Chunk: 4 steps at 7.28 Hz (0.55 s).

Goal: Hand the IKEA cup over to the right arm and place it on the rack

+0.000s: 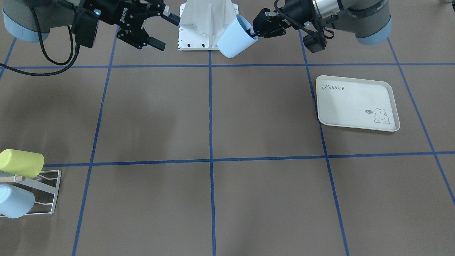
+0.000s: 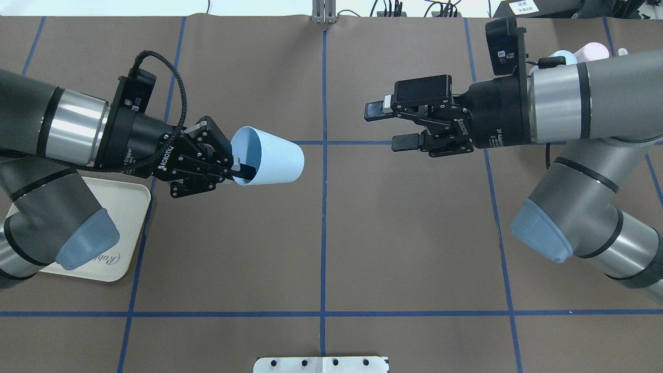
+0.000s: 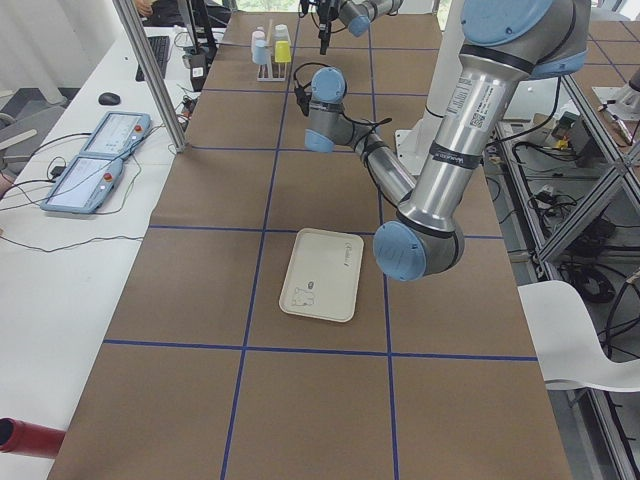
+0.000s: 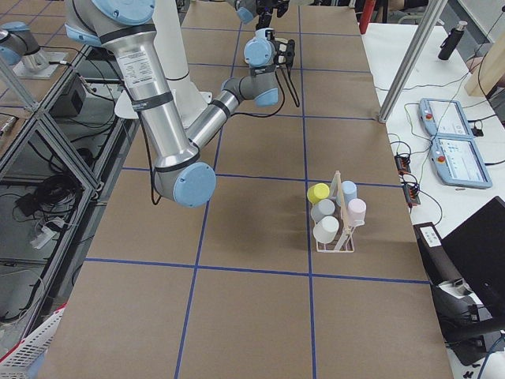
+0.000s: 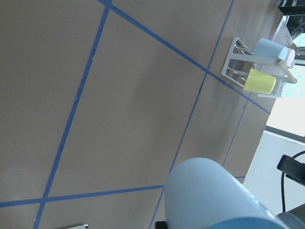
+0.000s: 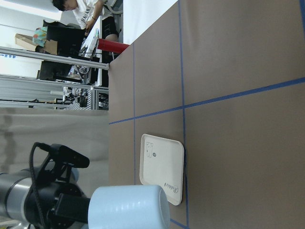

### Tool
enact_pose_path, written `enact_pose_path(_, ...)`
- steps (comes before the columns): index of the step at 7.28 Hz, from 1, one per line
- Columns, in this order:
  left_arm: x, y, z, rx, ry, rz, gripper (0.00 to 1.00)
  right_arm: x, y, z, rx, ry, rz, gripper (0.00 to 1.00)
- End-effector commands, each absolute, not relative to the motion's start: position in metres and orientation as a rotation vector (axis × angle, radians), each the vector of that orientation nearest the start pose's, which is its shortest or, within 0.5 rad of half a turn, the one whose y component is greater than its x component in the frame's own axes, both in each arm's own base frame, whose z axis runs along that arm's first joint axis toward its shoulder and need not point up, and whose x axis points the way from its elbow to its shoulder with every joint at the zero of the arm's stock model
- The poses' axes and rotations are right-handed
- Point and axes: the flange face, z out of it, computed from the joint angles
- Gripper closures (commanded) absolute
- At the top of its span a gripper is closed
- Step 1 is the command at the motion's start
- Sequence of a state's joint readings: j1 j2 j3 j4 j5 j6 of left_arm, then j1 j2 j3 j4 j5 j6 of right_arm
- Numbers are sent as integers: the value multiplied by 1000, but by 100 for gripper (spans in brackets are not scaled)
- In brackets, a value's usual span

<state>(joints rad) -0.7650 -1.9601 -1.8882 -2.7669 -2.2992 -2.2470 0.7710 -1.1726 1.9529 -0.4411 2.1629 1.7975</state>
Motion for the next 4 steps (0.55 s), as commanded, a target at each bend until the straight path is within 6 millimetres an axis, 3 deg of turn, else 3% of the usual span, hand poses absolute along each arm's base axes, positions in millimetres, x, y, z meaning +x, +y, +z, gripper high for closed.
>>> enact_pose_path(1,294,-386,189,-600,1989,-413,100,-301,-379,150,156,-1951,80,3)
enact_pose_path(3,282,-379,181,-822,2073,-473,100,-313,-358,139,195,-2082,57,3)
enact_pose_path(4,275,-373,182,-926,2090,-459,100,-323,-346,120,165,-2162,73,3)
